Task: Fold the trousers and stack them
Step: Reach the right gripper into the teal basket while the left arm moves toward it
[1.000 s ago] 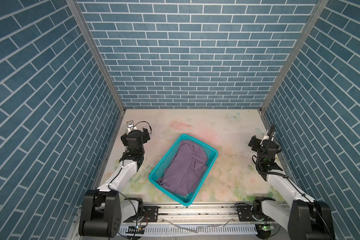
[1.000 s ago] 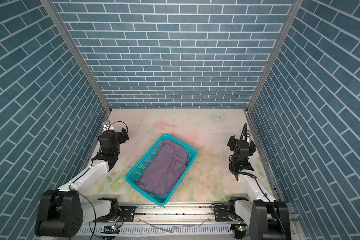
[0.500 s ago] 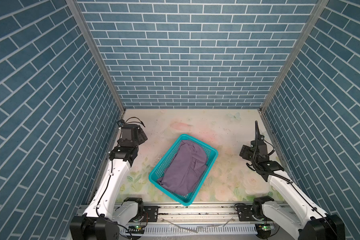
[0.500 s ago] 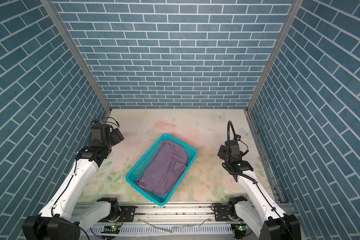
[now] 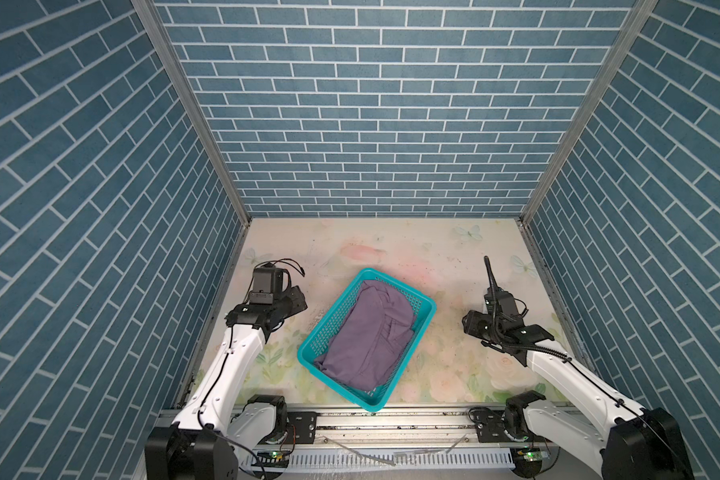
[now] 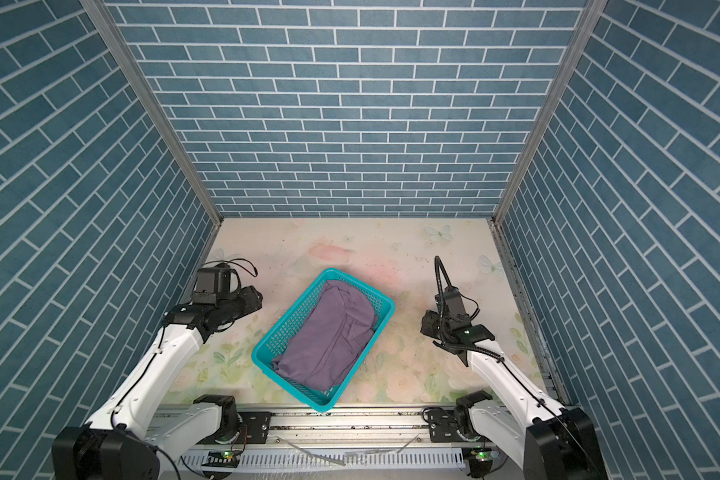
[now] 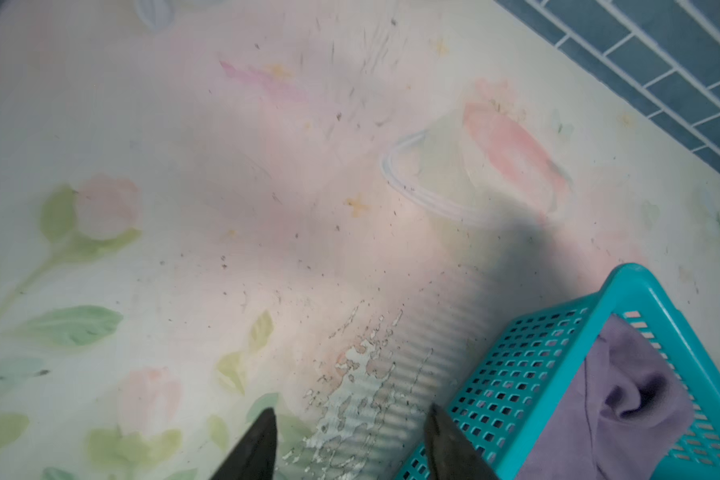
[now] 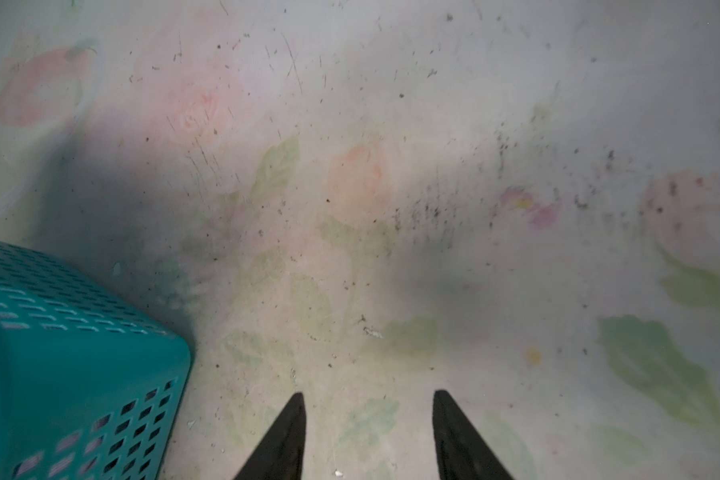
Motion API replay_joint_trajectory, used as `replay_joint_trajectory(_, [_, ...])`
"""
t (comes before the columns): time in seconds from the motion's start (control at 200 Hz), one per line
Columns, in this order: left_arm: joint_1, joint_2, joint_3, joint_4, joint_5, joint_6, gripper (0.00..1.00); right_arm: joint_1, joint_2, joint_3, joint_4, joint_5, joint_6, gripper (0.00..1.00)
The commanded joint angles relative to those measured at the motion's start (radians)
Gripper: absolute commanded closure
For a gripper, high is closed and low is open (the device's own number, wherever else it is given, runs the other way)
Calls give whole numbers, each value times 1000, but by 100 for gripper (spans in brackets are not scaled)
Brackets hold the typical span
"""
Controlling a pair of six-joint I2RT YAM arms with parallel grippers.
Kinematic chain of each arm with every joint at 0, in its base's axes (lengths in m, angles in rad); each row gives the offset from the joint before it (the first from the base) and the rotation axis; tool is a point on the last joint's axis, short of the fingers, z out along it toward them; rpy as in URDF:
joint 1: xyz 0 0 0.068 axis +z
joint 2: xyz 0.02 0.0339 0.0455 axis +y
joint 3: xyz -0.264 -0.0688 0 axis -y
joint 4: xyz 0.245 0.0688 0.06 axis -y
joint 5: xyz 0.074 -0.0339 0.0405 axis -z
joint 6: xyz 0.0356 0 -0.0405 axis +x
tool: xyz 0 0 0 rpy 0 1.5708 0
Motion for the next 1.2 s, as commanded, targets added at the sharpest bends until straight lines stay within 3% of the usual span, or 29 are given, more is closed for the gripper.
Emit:
replay_joint_trajectory(0.0, [-76,35,-41,25,46,-13,47,13,46,-17,44,-92,86,53])
replay_joint_trajectory(0.155, [-206,94,-56,63,-18,-33,46,28,122,7,102,-129,119,56])
replay_joint_trajectory(0.41, [-322,178,-99,202,16,-150,50,39,271,134,161,-185,119,61])
replay_joint_trajectory(0.62, [-495,340,53,235,-40,-216,50,39,410,306,138,-217,101,61])
replay_joint_trajectory(0.835, [-516,551,256,237,-46,-229,52,9,570,533,25,-147,-8,60])
replay_joint_trajectory(0.965, [-516,652,377,242,-18,-229,51,-77,629,620,8,-184,-23,61])
replay_joint_trajectory(1.195, [-512,653,451,171,-22,-192,46,-137,514,668,-145,-68,-144,59])
